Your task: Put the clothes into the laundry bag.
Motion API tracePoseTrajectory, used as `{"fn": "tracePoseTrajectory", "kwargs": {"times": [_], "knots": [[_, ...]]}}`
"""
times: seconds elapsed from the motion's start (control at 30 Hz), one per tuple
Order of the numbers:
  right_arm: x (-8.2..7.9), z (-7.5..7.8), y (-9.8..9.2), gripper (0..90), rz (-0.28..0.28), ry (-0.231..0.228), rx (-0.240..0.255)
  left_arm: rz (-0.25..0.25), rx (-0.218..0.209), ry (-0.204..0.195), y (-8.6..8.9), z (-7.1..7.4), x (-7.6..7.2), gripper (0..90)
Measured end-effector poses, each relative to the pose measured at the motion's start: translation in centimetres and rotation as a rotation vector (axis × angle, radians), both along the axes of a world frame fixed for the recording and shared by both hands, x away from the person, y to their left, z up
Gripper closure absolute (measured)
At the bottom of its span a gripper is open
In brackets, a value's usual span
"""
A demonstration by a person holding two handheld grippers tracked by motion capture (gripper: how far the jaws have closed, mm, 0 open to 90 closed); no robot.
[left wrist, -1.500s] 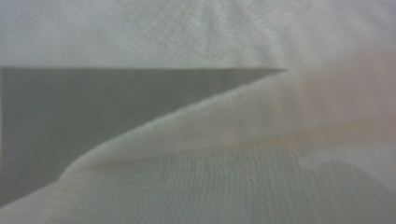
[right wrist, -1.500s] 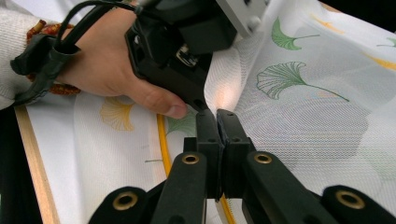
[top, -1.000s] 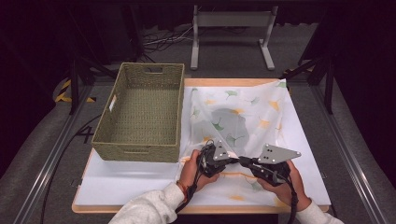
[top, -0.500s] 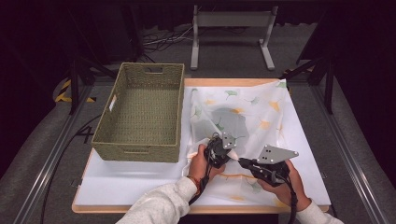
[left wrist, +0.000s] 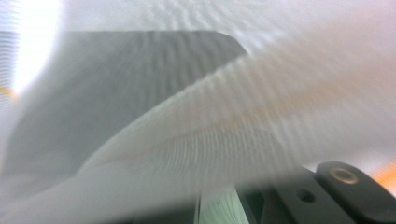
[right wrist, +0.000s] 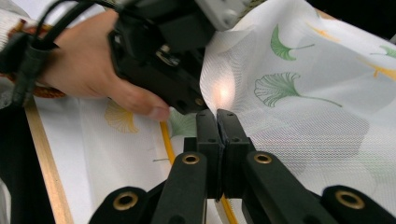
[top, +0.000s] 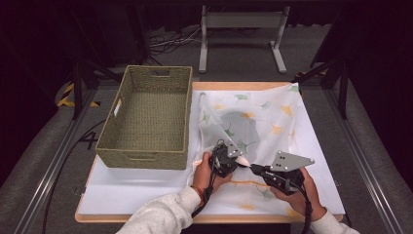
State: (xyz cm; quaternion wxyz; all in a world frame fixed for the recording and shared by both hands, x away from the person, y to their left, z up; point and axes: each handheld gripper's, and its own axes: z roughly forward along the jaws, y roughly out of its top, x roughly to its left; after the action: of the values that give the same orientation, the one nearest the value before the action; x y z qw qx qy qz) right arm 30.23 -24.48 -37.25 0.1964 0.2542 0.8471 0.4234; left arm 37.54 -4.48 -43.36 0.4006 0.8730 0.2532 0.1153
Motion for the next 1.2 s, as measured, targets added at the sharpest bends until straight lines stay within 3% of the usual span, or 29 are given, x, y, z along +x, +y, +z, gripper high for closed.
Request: {"fn": "tracePoseTrajectory", "kwargs": {"times": [0.33, 0.43, 0.47, 0.73, 0.87, 0.93, 1.2], "knots": [[-0.5, 0.7, 0.5, 89.3, 0.028, -0.007, -0.004, -0.099, 0.017, -0.038, 3.4, 1.8, -2.6, 86.9], [-0.6, 0.7, 0.5, 89.3, 0.031, -0.006, -0.008, -0.105, 0.03, -0.058, 4.2, 2.1, -3.0, 86.4], [-0.6, 0.9, 0.5, 89.3, 0.033, -0.005, -0.005, -0.11, 0.028, -0.062, 5.3, 2.4, -3.3, 86.3], [-0.9, 1.2, 0.6, 89.3, 0.05, 0.0, -0.012, -0.086, 0.006, -0.055, 8.9, 2.7, -4.2, 85.6], [-1.1, 1.1, 0.6, 89.1, 0.058, 0.011, -0.029, -0.102, 0.008, -0.083, 11.1, 3.0, -4.9, 83.9], [-1.1, 0.9, 0.6, 89.0, 0.056, 0.016, -0.038, -0.094, 0.026, -0.089, 12.2, 2.9, -5.2, 83.8], [-1.2, -0.8, 0.7, 88.9, 0.051, 0.051, -0.102, -0.047, -0.006, -0.066, 16.8, 2.5, -6.2, 82.7]]}}
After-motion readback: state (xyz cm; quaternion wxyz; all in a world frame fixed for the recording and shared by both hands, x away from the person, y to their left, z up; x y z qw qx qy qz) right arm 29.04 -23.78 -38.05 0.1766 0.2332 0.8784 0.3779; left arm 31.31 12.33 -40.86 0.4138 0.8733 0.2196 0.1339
